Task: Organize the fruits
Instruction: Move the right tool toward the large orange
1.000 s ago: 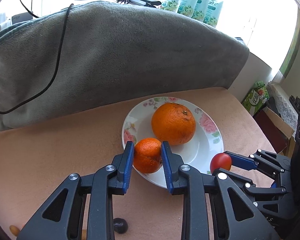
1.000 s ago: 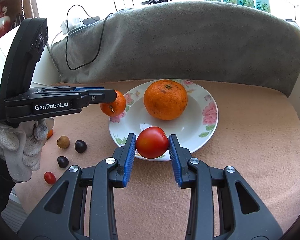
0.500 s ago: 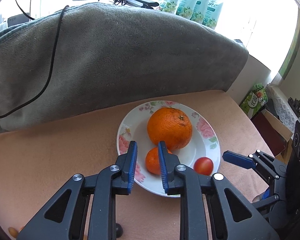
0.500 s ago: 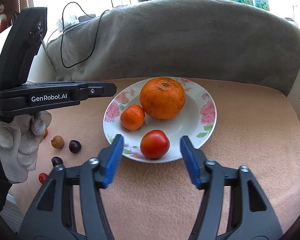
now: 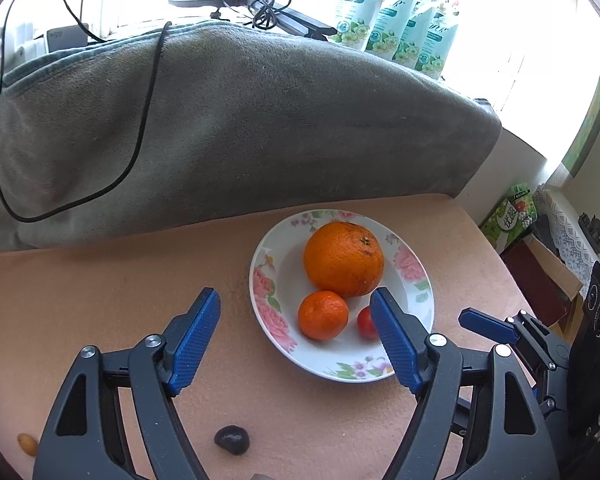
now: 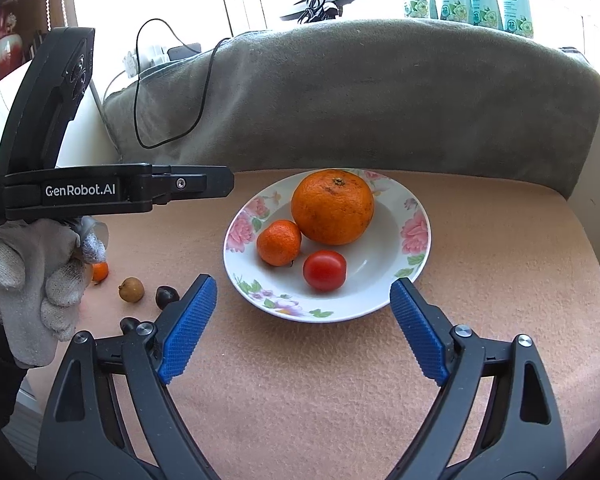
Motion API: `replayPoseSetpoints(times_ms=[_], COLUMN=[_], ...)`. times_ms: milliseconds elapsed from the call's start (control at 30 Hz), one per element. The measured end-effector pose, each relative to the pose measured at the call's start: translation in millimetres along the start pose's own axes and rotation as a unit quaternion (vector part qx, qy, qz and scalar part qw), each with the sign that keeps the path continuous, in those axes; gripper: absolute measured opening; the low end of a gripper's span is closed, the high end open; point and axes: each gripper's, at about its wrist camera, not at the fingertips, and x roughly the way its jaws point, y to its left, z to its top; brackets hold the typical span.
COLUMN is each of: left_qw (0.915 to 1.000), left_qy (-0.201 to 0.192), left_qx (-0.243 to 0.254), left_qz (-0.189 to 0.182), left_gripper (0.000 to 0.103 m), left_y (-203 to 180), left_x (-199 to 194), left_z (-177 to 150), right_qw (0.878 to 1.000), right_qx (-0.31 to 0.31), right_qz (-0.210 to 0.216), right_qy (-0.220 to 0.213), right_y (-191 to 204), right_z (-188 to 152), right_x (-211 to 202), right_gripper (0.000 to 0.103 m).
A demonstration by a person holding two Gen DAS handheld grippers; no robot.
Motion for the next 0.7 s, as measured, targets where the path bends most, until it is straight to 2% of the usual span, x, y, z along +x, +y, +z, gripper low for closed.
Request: replayPoseSetpoints(times_ms=[333, 700], left_qw=[0.9996, 0.9963], left_qy=[-0.009, -0.044], left_qx=[-0.024, -0.066], left_qz=[0.007, 0.033], left_gripper=[0.078, 0.078], left_y=[19.3, 57.1], left_x=[-32.6, -91.5], left_z=[-13.9, -42.0], right_qw=[1.0, 0.999], right_qx=[0.01, 0.009], right_qz=[0.019, 0.044], right_qy=[0.0, 0.001], right_y=[8.6, 29.2], right_z=[-0.8, -1.8], right_x=[-14.5, -23.9], right_gripper=[0.091, 0.091])
